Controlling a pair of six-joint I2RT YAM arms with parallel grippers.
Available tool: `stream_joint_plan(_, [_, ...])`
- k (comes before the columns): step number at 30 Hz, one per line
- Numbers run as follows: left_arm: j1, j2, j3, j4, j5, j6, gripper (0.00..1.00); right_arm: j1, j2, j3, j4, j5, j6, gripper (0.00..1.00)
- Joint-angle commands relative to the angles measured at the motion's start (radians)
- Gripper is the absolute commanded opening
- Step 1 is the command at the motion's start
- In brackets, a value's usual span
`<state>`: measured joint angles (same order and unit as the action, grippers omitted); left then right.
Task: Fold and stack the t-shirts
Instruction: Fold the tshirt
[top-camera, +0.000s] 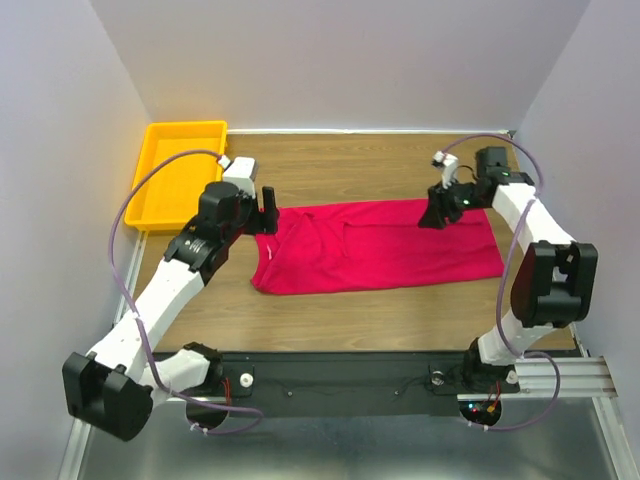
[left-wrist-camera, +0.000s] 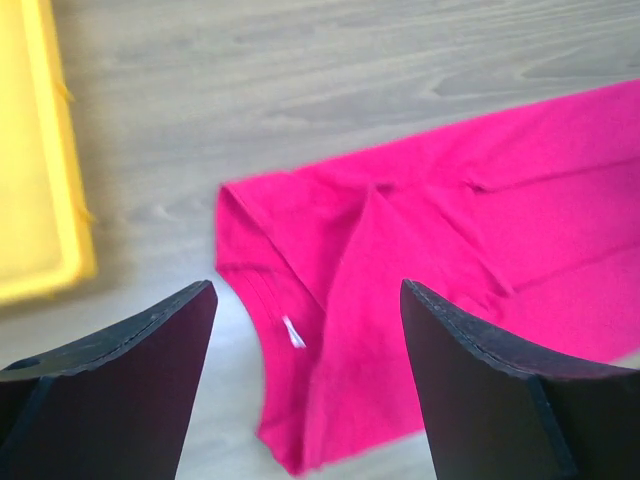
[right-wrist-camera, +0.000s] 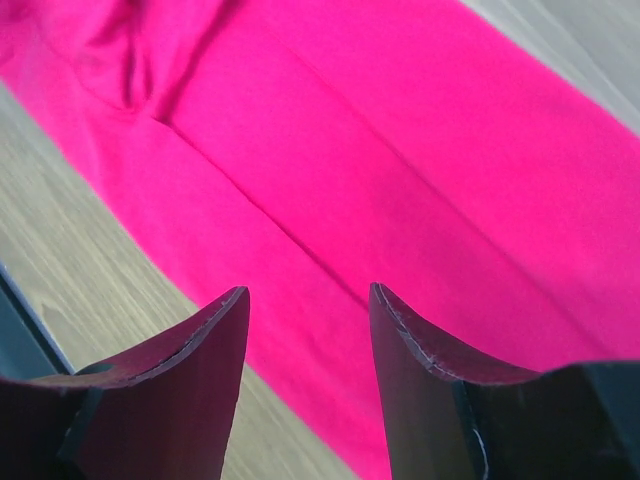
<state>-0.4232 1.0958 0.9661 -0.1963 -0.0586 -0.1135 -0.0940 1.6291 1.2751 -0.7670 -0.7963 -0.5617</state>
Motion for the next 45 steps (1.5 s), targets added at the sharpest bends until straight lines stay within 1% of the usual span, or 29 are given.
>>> stream_joint_plan(1, [0.031,-0.062,-0.125,-0.037,0.161,-0.164,0.86,0.187,0.061,0.076,-0.023,0.002,-0.027,0.57])
stream_joint_plan(3, [0.041,-0.088,-0.159,-0.057,0.181,-0.24,0.86,0.258,0.121,0.11,-0.018,-0.014,-0.001,0.57])
stream_joint_plan(4, [0.049,-0.093,-0.194,-0.066,0.189,-0.261,0.86,0.331,0.147,0.147,-0.014,-0.024,0.012,0.57])
stream_joint_plan(6, [0.054,-0.103,-0.22,-0.074,0.203,-0.308,0.86,0.399,0.225,0.191,0.011,-0.03,0.077,0.57])
stream_joint_plan(7, [0.055,-0.108,-0.248,-0.072,0.206,-0.322,0.86,0.455,0.253,0.243,0.02,-0.038,0.104,0.57])
stream_joint_plan(9, [0.055,-0.122,-0.265,-0.068,0.207,-0.34,0.85,0.499,0.313,0.299,0.041,-0.041,0.193,0.56])
stream_joint_plan(10, [0.055,-0.122,-0.264,-0.068,0.201,-0.348,0.85,0.516,0.369,0.332,0.058,-0.041,0.222,0.55])
stream_joint_plan(11, [0.06,-0.117,-0.257,-0.074,0.197,-0.35,0.85,0.546,0.4,0.39,0.064,-0.038,0.273,0.54])
stream_joint_plan(13, [0.066,-0.1,-0.25,-0.078,0.195,-0.357,0.85,0.572,0.47,0.444,0.095,-0.014,0.35,0.53])
stream_joint_plan(15, [0.066,-0.064,-0.253,-0.074,0.198,-0.359,0.84,0.585,0.509,0.51,0.104,0.005,0.382,0.52])
stream_joint_plan(19, [0.069,0.007,-0.26,-0.028,0.207,-0.347,0.82,0.599,0.571,0.55,0.123,0.026,0.421,0.51])
stream_joint_plan(22, [0.07,0.044,-0.236,-0.015,0.201,-0.336,0.8,0.617,0.6,0.569,0.135,0.02,0.442,0.51])
stream_joint_plan(25, [0.072,0.035,-0.222,-0.032,0.184,-0.331,0.8,0.635,0.629,0.581,0.141,0.023,0.46,0.51])
stream_joint_plan(28, [0.072,-0.007,-0.219,-0.052,0.168,-0.344,0.8,0.651,0.643,0.593,0.144,0.04,0.47,0.51])
stream_joint_plan(31, [0.077,-0.068,-0.247,-0.06,0.154,-0.394,0.8,0.666,0.643,0.595,0.147,0.068,0.473,0.5])
stream_joint_plan(33, [0.077,-0.12,-0.256,-0.066,0.143,-0.413,0.79,0.674,0.637,0.595,0.149,0.092,0.47,0.44])
stream_joint_plan(35, [0.077,-0.152,-0.257,-0.081,0.126,-0.431,0.8,0.686,0.623,0.59,0.152,0.12,0.462,0.35])
stream_joint_plan(36, [0.078,-0.177,-0.257,-0.086,0.111,-0.433,0.79,0.692,0.606,0.581,0.153,0.129,0.451,0.26])
stream_joint_plan(39, [0.08,-0.214,-0.247,-0.115,0.091,-0.44,0.79,0.726,0.565,0.567,0.156,0.175,0.424,0.12])
stream_joint_plan(41, [0.081,-0.226,-0.236,-0.126,0.08,-0.44,0.79,0.773,0.543,0.549,0.156,0.213,0.404,0.11])
stream_joint_plan(43, [0.081,-0.24,-0.231,-0.14,0.072,-0.442,0.8,0.813,0.516,0.535,0.158,0.285,0.375,0.12])
stream_joint_plan(44, [0.081,-0.244,-0.231,-0.143,0.071,-0.443,0.79,0.856,0.508,0.523,0.158,0.319,0.367,0.12])
stream_joint_plan(45, [0.081,-0.251,-0.233,-0.147,0.068,-0.445,0.8,0.878,0.502,0.515,0.158,0.375,0.347,0.13])
